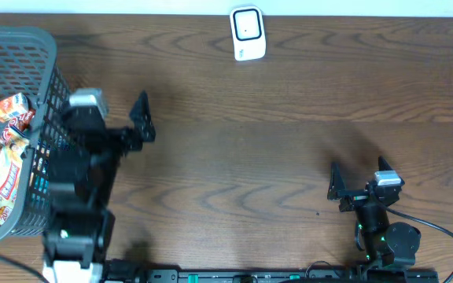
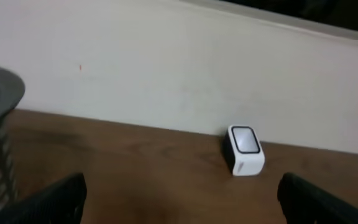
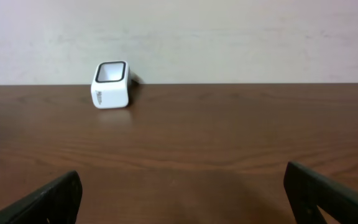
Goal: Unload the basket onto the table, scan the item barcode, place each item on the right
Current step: 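Move the left gripper up and over into the grey basket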
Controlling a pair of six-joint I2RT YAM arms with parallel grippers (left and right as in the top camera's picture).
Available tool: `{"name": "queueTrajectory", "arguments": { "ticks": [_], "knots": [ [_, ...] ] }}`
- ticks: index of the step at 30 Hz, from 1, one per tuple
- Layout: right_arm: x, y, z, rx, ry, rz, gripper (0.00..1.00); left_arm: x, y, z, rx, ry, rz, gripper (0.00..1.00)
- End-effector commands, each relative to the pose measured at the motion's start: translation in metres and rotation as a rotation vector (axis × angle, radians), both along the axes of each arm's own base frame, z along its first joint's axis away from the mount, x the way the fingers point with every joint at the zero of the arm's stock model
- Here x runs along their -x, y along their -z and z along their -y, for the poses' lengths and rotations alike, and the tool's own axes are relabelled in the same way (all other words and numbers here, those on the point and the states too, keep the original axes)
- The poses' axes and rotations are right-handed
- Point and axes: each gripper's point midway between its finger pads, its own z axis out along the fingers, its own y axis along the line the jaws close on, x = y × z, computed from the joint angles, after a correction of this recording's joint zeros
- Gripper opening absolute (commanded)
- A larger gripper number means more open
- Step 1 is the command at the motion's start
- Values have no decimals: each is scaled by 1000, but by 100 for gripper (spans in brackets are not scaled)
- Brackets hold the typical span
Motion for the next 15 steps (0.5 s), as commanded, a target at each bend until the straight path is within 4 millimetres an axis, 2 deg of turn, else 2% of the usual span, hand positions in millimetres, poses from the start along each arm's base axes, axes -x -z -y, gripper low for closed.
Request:
{"name": "queueTrajectory", "arguments": {
  "ticks": [1,7,15],
  "knots": [
    [0,0,2,-8,11,-1,99,-12,-34,1,-74,19,7,98],
    [0,0,2,-8,11,-1,99,-19,-55,2,-242,50,-16,98],
    [0,0,2,-8,11,-1,99,-4,-55,-1,-312,53,-28,98]
  ]
}}
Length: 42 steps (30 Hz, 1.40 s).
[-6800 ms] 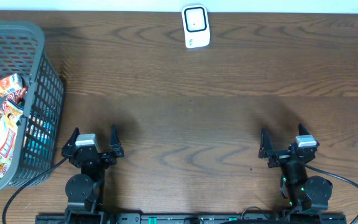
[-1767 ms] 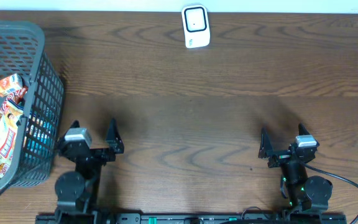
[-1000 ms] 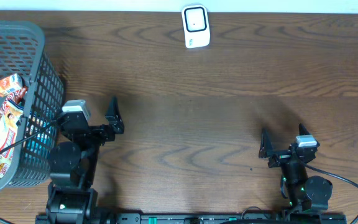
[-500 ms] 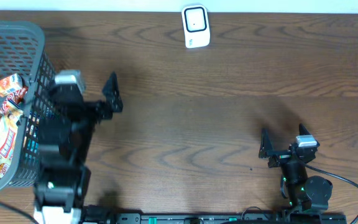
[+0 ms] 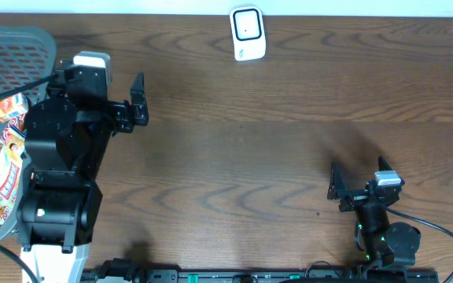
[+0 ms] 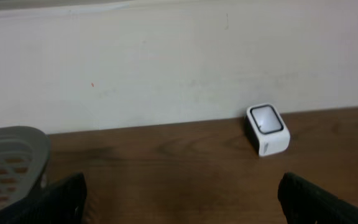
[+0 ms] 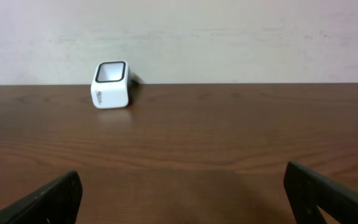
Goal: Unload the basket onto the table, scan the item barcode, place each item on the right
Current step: 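Move the left gripper up and over into the grey basket, then grasp the white snack bag inside the basket with the left gripper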
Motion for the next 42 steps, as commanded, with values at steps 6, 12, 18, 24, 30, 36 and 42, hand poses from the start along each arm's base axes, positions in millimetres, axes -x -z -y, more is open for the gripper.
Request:
{"name": "queueTrajectory", "arguments": {
  "ticks": [6,12,18,24,30,36,42],
  "knots": [
    [0,0,2,-8,11,-1,99,9,-26,-77,4,-361,59,98],
    [0,0,2,-8,10,-1,99,24,-32,-170,269,-694,95,98],
    [0,0,2,-8,10,-1,99,37,-7,-219,486,-792,58,98],
    [0,0,2,-8,10,-1,99,55,57,-267,689,-1025,-86,98],
    [0,0,2,-8,10,-1,99,61,127,-277,771,-1130,-323,98],
    [0,0,2,-8,10,-1,99,63,169,-276,800,-1166,-484,98],
    [0,0,2,-8,10,-1,99,66,192,-273,816,-1184,-574,98]
  ]
}}
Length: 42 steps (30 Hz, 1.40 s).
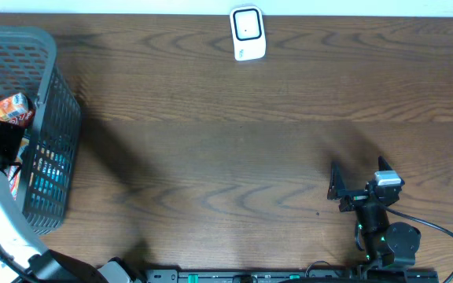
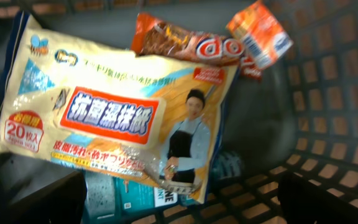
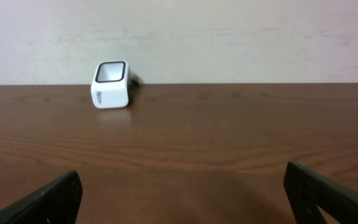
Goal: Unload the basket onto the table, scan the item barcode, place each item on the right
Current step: 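Grasp the white snack bag inside the basket with the left gripper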
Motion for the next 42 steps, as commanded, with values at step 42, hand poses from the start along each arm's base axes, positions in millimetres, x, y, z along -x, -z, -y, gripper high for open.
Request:
{"name": "queueTrajectory", "arguments": {
  "ticks": [42],
  "knots": [
    [0,0,2,-8,10,-1,99,61,148,-4,485,-585,-275,98]
  ]
}}
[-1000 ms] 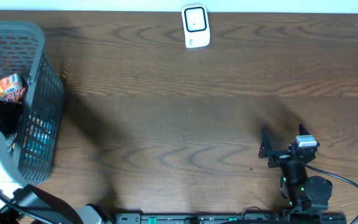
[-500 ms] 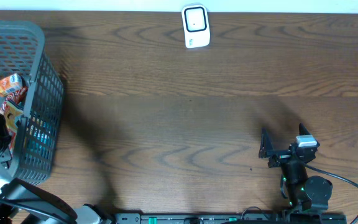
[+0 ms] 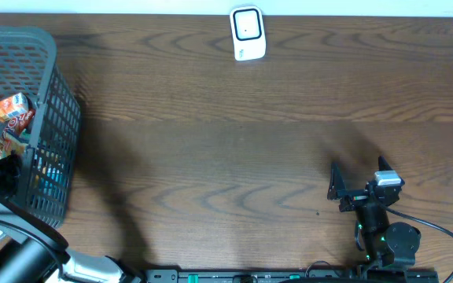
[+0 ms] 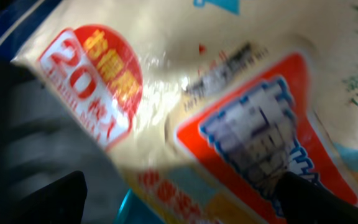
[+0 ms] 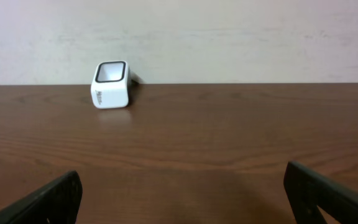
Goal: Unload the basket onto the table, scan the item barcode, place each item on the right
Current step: 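Grasp the white snack bag inside the basket with the left gripper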
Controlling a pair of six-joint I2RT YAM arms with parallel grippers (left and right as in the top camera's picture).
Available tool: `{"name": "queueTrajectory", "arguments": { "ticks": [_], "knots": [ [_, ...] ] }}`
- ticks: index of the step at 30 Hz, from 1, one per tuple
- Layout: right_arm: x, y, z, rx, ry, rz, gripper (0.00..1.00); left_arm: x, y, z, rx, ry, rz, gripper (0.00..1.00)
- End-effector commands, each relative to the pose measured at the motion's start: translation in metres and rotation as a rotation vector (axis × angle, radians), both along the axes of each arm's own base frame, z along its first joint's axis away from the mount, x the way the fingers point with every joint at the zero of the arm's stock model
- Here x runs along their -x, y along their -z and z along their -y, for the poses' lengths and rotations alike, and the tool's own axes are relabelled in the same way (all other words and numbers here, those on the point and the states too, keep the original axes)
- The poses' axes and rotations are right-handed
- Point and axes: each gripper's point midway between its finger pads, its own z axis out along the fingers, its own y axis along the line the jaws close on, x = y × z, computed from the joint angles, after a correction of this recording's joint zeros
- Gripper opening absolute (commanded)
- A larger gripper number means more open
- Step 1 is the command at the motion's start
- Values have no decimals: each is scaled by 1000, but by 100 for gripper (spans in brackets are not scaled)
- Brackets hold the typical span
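Observation:
The white barcode scanner (image 3: 248,33) stands at the table's far edge, also seen as the white scanner (image 5: 110,84) in the right wrist view. A cream, red-labelled wipes pack (image 4: 229,106) fills the left wrist view, blurred and very close. My left gripper (image 4: 182,205) is open right over it, low inside the grey basket (image 3: 53,102). An orange snack pack (image 3: 10,108) lies at the basket's far side. My right gripper (image 3: 338,189) rests open near the front right, holding nothing.
A teal packet (image 4: 135,208) peeks out under the wipes pack. The basket's mesh wall (image 3: 57,157) stands between the left arm and the brown table (image 3: 226,149).
My left gripper has dropped closer to the wipes pack, which now fills its view with the jaws still open. The right arm has not moved.
My left gripper was open above the table beside the basket, facing the scanner. It had then swung a little toward the basket. Later it hung over the basket's contents, and now it sits just above the wipes pack. The right gripper stayed parked and open.

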Motion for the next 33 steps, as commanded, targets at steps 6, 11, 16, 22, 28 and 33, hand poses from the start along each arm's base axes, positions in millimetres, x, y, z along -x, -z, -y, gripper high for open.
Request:
{"name": "queueTrajectory", "arguments": {
  "ticks": [6,11,16,22,28,33],
  "knots": [
    [0,0,2,-8,10,-1,99,9,37,7,79,57,-76,96],
    [0,0,2,-8,10,-1,99,15,37,-7,8,214,-132,19],
    [0,0,2,-8,10,-1,99,26,35,-16,-39,214,-202,8],
    [0,0,2,-8,10,-1,99,20,32,-17,-50,261,-172,8],
    [0,0,2,-8,10,-1,99,-2,10,-16,-73,320,-45,7],
    [0,0,2,-8,10,-1,99,-14,-33,-20,-168,323,56,7]
  ]
}}
